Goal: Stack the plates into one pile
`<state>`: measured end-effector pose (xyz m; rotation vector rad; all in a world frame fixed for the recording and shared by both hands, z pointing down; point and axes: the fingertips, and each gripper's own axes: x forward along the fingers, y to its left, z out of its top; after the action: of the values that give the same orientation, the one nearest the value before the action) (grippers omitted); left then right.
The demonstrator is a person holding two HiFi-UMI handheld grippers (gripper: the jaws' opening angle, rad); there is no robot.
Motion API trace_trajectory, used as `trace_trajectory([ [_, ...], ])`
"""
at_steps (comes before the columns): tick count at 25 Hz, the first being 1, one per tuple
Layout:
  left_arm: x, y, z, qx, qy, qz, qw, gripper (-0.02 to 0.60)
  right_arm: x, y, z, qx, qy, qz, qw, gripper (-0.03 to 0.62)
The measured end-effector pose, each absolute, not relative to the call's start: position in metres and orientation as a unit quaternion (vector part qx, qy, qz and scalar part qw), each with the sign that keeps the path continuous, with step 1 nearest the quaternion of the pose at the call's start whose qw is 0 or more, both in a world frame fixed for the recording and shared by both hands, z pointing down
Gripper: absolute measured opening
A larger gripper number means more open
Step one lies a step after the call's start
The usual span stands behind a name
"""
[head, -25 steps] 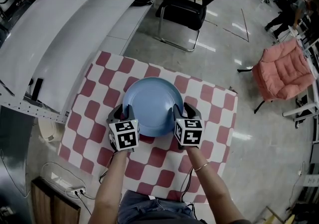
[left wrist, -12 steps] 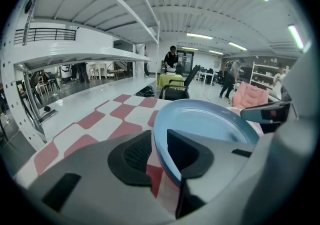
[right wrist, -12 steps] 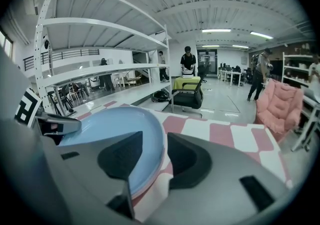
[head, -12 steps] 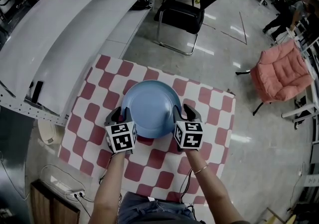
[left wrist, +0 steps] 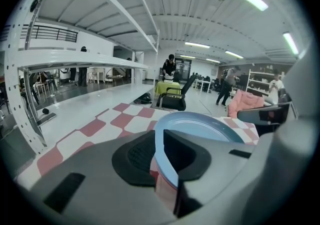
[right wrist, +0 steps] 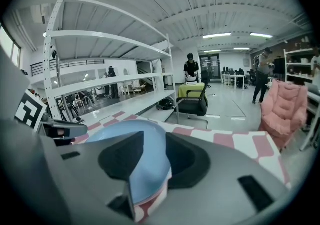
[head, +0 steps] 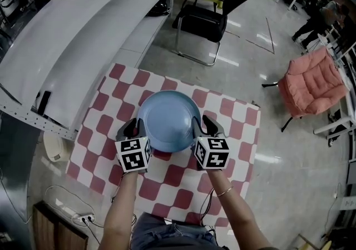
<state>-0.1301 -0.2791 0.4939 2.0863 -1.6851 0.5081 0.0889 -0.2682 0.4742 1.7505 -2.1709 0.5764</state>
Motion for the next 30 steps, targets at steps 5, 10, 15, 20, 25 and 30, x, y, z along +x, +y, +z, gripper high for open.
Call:
trace_trajectory([
  [5, -0.129, -0.271, 0.477, 0.757, -0.599, 0.166, 0.202, 0.055, 0.08, -0.255, 0.462, 0.594, -0.768, 0.192, 0.143, 0.127],
  [10, -0.127, -0.26, 0.462, 0.764, -0.593, 0.152, 0.201, 0.038, 0.079, -0.24, 0.448, 0.586, -0.778, 0.181, 0.134, 0.07],
  [15, -0.125, -0.245, 0.446, 0.775, -0.585, 0.13, 0.2, 0.025, 0.078, -0.224, 0.427, 0.577, -0.791, 0.167, 0.113, 0.02],
  [20, -0.12, -0.23, 0.43, 0.788, -0.574, 0.11, 0.195, 0.017, 0.081, -0.204, 0.404, 0.569, -0.803, 0.157, 0.084, 0.012],
  [25, -0.122, -0.215, 0.411, 0.795, -0.572, 0.095, 0.177, 0.015, 0.084, -0.186, 0.382, 0.568, -0.808, 0.141, 0.063, 0.012],
  [30, -0.125, -0.2, 0.392, 0.798, -0.577, 0.078, 0.154, 0.015, 0.087, -0.167, 0.361, 0.564, -0.814, 0.128, 0.044, 0.011],
])
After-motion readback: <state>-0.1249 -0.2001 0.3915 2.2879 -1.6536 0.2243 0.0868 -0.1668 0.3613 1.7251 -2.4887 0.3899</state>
